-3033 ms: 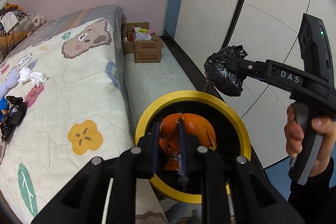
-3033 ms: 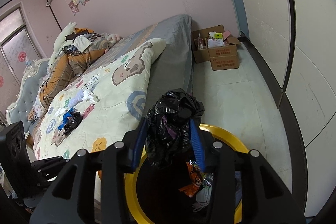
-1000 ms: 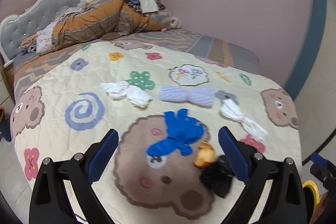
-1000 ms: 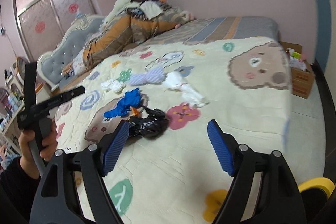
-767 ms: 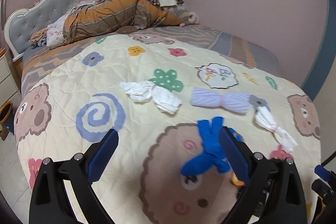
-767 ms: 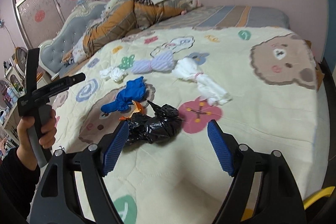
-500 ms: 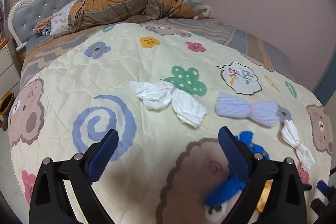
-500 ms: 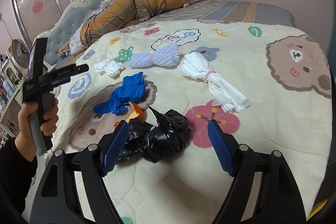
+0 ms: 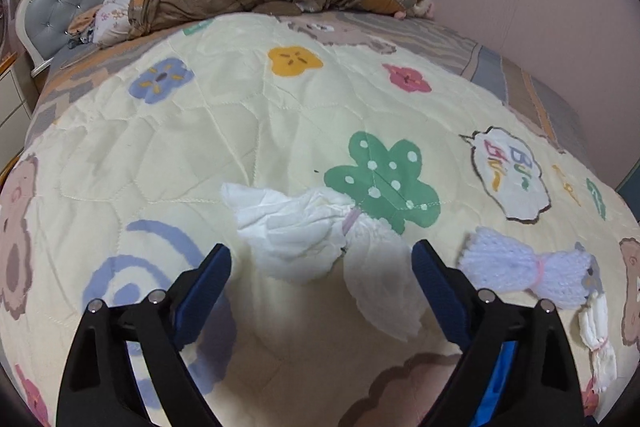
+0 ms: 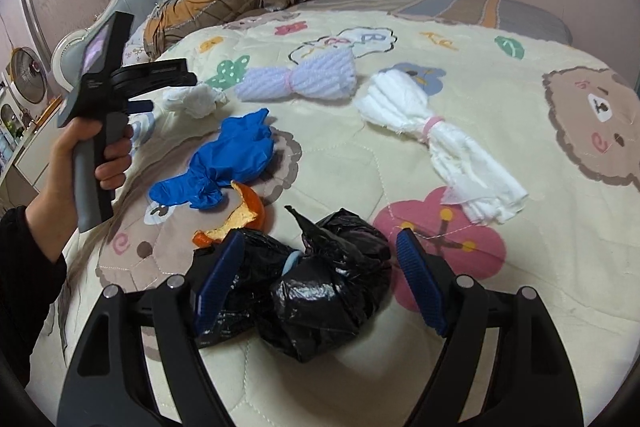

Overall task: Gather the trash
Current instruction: 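Grasp the second black bag with the right tool while the left grasps the white tissue bundle, then carry the bag and tissue over the yellow bin and open both tools to drop them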

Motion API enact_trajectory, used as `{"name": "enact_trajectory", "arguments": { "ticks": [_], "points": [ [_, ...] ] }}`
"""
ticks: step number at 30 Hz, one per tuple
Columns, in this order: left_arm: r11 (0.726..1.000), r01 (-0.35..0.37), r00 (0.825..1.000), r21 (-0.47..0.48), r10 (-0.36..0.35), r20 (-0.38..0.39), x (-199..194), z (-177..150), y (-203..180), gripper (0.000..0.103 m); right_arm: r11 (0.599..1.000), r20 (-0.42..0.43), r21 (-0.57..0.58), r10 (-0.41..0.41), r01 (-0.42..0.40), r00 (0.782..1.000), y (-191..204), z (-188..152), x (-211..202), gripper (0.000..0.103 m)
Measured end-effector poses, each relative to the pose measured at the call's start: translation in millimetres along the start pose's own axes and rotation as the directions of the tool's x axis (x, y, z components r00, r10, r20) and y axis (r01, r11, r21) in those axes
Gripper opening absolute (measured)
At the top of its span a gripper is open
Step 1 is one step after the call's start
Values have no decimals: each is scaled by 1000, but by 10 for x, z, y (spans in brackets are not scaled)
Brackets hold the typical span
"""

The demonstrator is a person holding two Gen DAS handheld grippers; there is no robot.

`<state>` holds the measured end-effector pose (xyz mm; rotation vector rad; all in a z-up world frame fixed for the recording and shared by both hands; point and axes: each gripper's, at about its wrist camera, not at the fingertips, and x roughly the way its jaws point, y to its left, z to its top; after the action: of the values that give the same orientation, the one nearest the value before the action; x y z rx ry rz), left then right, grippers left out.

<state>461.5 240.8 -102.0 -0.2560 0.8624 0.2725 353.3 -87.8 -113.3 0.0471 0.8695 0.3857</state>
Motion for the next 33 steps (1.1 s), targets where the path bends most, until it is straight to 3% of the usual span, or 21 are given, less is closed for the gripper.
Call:
{"name": "enact_trajectory", "arguments": {
  "ticks": [4,6,7,10,12,18,23,33],
  "points": [
    [1000,16,999,-7,-16,-35,181,-1,-34,81,1000,-8,-11,5,-5,1000,37,-4,80,75],
    [999,32,998,9,-31,-56,251,-44,-93,64,1000,1,-30,2,-2,1000,62,-11,97,72],
    [999,23,998,28,-22,-52,257,-67,-132,61,999,8,-35,0,0,1000,71,-17,99,71],
    [995,27,999,94,-24,-34,216,-114,-266,23,999,14,-36,-5,6,1000,78,-29,102,49],
    [995,33,999,89,-31,-28,171,-108,-295,15,1000,-16,-25,12,-12,1000,63,-30,151,36],
    [995,62,998,75,-61,-13,27,-111,-294,13,999,-19,-34,38,-38,999,81,-28,108,27],
    [992,88,996,89,-90,15,-239,-168,-305,13,997,8,-4,78,-78,997,59,4,-66,27],
    [979,153,983,136,-166,83,-1024,-489,-285,13,996,82,-31,82,-80,993,124,-84,-685,27]
  ]
}}
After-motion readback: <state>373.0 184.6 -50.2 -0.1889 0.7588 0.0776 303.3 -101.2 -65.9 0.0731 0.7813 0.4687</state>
